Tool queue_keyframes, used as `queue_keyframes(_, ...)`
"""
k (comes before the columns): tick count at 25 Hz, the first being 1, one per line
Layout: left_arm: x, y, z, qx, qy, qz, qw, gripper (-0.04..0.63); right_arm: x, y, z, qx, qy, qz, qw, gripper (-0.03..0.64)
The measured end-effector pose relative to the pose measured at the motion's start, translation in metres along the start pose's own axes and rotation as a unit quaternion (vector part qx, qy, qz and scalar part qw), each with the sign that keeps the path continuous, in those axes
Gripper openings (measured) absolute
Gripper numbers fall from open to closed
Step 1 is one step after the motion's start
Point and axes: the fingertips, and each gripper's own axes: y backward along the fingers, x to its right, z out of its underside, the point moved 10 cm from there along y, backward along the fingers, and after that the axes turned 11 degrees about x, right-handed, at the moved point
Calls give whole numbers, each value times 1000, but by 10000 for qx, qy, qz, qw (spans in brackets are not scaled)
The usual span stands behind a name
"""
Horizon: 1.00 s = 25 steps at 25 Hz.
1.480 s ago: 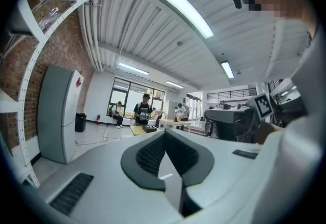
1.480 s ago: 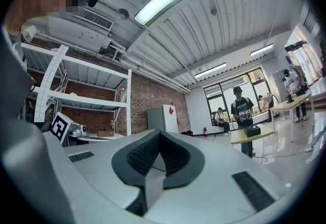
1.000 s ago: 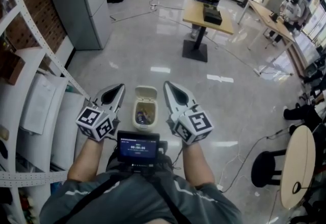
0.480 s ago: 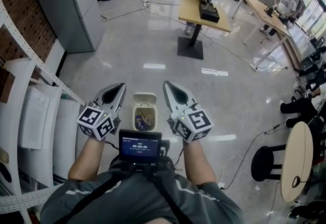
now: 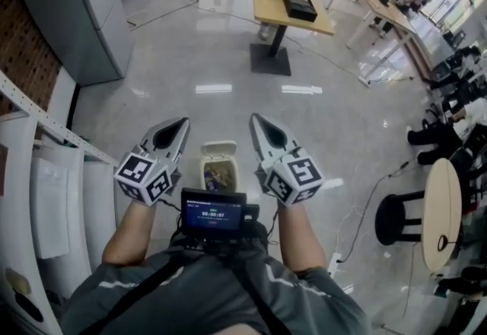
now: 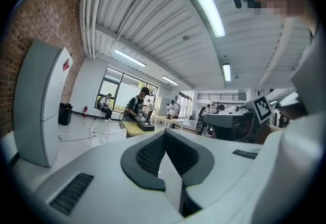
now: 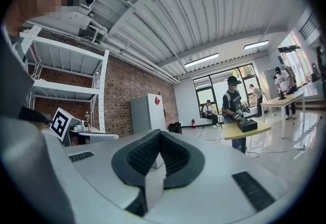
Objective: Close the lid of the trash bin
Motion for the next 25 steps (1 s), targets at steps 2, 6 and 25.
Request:
queue_keyframes(2,-6,-5,2,24,30,209,9998,3,1,-2,1,-35,9,143,9999,2)
queue_keyframes(6,-12,-11,10,41,29,165,9999,3,9,-5,9,-132,-7,297,9995,2)
queue_keyframes(25,-11,-43,37,-272,316,-403,9983,3,69,-33,36,-393,-261,-269,9985,2)
